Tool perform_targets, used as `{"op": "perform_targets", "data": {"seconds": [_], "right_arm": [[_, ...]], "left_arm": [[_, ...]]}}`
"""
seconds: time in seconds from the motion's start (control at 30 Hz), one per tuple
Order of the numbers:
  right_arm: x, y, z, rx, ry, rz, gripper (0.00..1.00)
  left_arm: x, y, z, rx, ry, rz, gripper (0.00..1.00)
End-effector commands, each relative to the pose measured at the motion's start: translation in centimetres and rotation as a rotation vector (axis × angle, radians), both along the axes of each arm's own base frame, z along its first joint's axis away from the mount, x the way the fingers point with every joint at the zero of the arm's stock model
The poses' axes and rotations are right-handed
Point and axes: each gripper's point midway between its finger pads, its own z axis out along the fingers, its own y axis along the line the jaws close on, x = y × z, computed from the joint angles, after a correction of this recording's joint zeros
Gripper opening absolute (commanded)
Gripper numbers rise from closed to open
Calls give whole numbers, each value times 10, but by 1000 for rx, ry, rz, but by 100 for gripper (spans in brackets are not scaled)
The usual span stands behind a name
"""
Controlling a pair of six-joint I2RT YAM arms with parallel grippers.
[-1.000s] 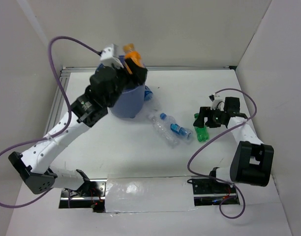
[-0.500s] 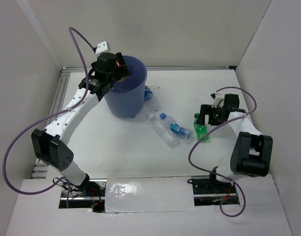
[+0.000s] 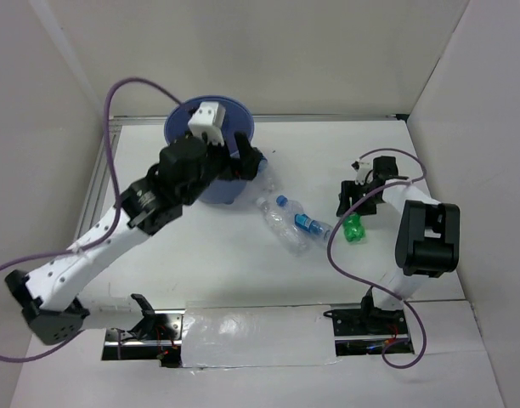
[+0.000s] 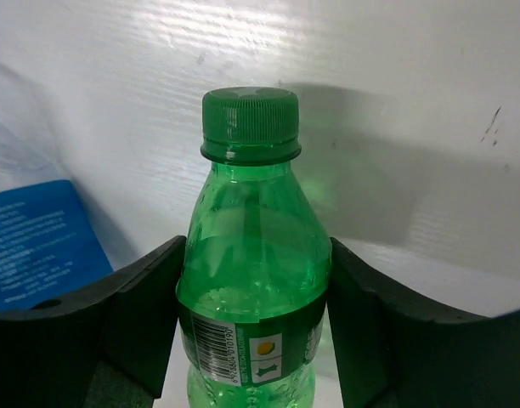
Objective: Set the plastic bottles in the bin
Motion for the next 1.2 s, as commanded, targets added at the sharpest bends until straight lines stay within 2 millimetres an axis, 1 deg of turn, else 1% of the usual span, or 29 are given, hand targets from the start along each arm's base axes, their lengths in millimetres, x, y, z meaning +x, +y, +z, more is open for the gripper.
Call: {"op": "perform_targets", "data": {"seconds": [0.0, 0.07, 0.1, 0.13, 0.17, 0.2, 0.23, 0.3, 0.33, 0.37, 0.43, 0.47, 0.5, 0.53, 0.57, 0.6, 0.63, 0.67, 0.7, 0.73, 0.8, 0.83, 0.93, 0.97, 1.0, 1.03, 1.07, 1.1, 1.17], "right_arm": [[32, 4, 53, 17, -145, 79, 24], [45, 12, 88, 46, -229, 144, 12], [66, 19, 124, 55, -326, 187, 9], [75, 31, 146, 74, -386, 236, 9], [80, 46, 170, 125, -445, 292, 8], [94, 57, 208, 128, -550, 336, 8], [97, 84, 235, 172, -633, 424, 8], [107, 113, 269, 216, -730, 496, 8], [107, 142, 300, 241, -813, 567, 8], [108, 158, 316, 259, -864, 604, 9], [112, 192, 367, 266, -1043, 658, 11], [103, 226, 378, 306, -1082, 712, 11], [106, 244, 390, 322, -1139, 732, 11], [105, 257, 421, 330, -1212, 730, 11], [94, 284, 432, 369, -1228, 769, 12], [102, 304, 423, 392, -1214, 788, 12], [99, 314, 447, 424, -1253, 783, 12], [92, 334, 452, 451, -1270, 816, 15], [104, 352, 432, 463, -1232, 818, 15], [105, 360, 442, 464, -1254, 809, 17], [111, 377, 428, 487, -1220, 806, 22], [120, 389, 406, 502, -1167, 806, 28], [132, 394, 388, 516, -1111, 766, 67], [136, 393, 383, 503, -1104, 746, 84], [137, 393, 381, 496, -1093, 738, 91], [138, 383, 391, 484, -1110, 714, 98], [140, 376, 398, 476, -1124, 698, 100], [147, 361, 404, 465, -1123, 661, 100], [146, 336, 420, 434, -1133, 610, 100]], "left_arm": [[-42, -11, -68, -22, 146, -103, 98], [-68, -24, -103, -56, 225, -164, 100], [-80, -27, -115, -124, 283, -165, 100], [-93, -31, -154, -109, 342, -182, 100], [-99, -33, -173, -113, 379, -179, 100], [-106, -35, -185, -163, 435, -169, 100], [-113, -36, -208, -171, 474, -184, 100], [-120, -38, -228, -184, 519, -180, 100], [-122, -39, -232, -208, 543, -178, 100], [-123, -39, -244, -194, 556, -173, 100], [-128, -43, -250, -197, 582, -183, 100], [-126, -45, -251, -198, 581, -183, 100], [-128, -46, -255, -191, 593, -189, 100], [-126, -49, -250, -216, 586, -191, 100], [-129, -50, -254, -213, 588, -199, 100], [-129, -51, -256, -215, 600, -192, 100], [-129, -51, -258, -227, 605, -188, 100], [-127, -52, -256, -236, 592, -184, 100], [-126, -53, -254, -243, 587, -187, 100], [-126, -54, -258, -241, 599, -180, 100], [-122, -54, -260, -249, 604, -166, 100], [-121, -56, -257, -264, 613, -160, 100], [-113, -64, -257, -315, 653, -127, 100], [-107, -64, -256, -334, 664, -104, 100], [-102, -71, -255, -342, 668, -100, 100], [-100, -75, -255, -339, 670, -99, 100], [-97, -79, -255, -357, 692, -83, 100], [-91, -88, -244, -377, 689, -84, 100], [-83, -93, -256, -357, 733, -42, 100]]}}
